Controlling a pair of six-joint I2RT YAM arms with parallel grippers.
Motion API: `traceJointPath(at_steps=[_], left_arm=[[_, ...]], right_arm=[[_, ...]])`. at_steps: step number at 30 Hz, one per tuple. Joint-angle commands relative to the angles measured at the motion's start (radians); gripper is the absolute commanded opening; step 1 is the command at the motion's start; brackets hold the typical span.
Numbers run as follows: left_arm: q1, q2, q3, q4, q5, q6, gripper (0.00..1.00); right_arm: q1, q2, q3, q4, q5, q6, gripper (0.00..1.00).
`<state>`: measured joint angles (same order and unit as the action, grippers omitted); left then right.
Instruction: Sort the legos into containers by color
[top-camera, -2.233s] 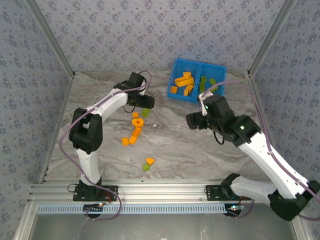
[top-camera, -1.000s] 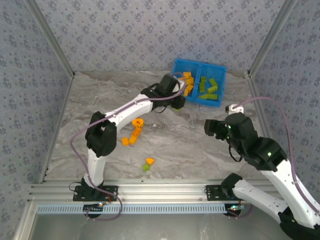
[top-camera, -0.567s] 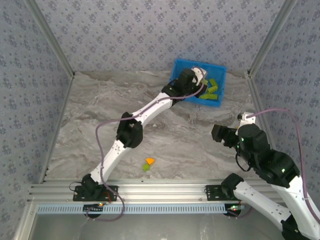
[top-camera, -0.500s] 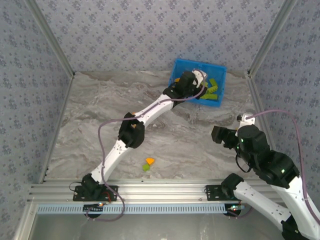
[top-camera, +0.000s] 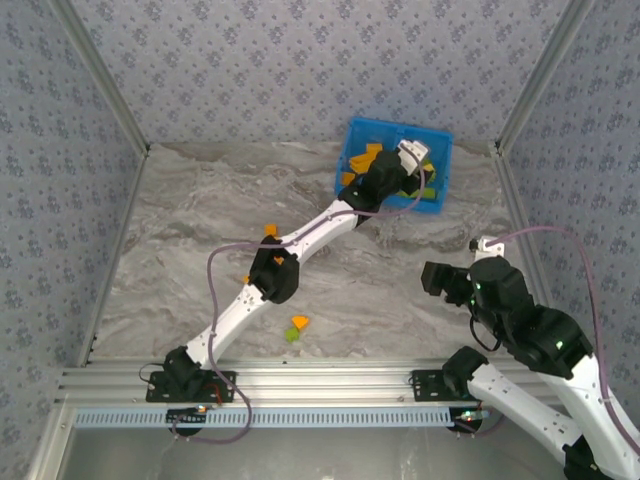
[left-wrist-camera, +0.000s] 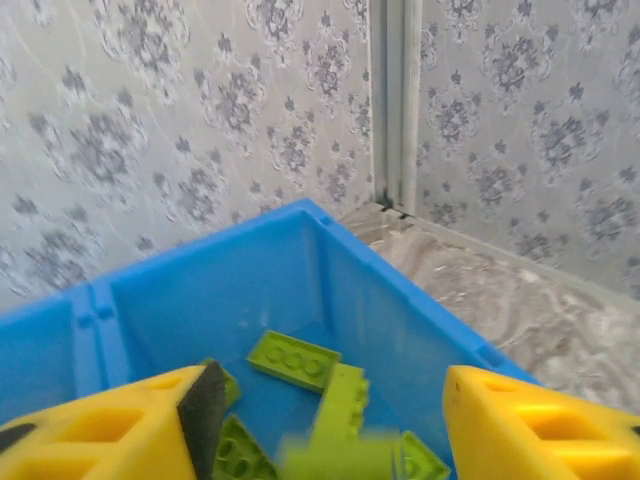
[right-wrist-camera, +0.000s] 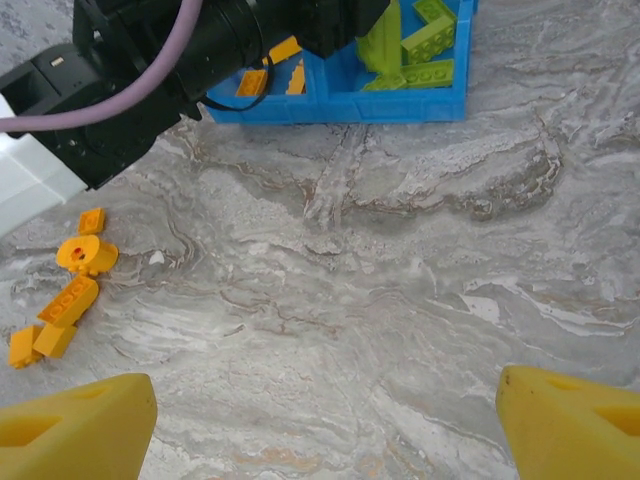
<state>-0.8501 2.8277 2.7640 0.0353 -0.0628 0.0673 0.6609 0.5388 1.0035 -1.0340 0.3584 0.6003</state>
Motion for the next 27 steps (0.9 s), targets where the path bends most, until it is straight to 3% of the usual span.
traceJointPath(at_steps=[1, 6, 9, 15, 18, 23, 27], left_arm=[[0.002, -0.013, 0.039, 0.022, -0.041, 0.012, 0.72], [0.003, -0.104, 0.021, -0.079, -0.013, -0.095, 0.78], [0.003, -0.238, -0.087, -0.147, 0.019, -0.191, 0.81], [0.005, -0.681, -0.7, 0.048, -0.007, -0.243, 0.85], [0.017, -0.893, -0.937, 0.028, -0.032, -0.239, 0.88], [0.058, -1.214, -1.235, -0.159, -0.068, -0.245, 0.9], [0.089, -1.408, -1.38, -0.391, -0.119, -0.265, 0.92]], right_arm=[[-0.003, -0.01, -0.012, -0.026, -0.006, 0.021, 0.91], [-0.003, -0.011, -0.005, -0.03, 0.011, 0.022, 0.92], [-0.004, -0.011, -0.003, -0.041, 0.016, 0.021, 0.92], [-0.003, 0.001, -0.016, -0.01, -0.037, 0.038, 0.93], [-0.002, 0.051, -0.031, 0.028, -0.142, -0.028, 0.93], [0.042, 0.2, -0.068, 0.117, -0.315, -0.097, 0.93], [0.146, 0.334, -0.077, 0.2, -0.331, -0.117, 0.94]])
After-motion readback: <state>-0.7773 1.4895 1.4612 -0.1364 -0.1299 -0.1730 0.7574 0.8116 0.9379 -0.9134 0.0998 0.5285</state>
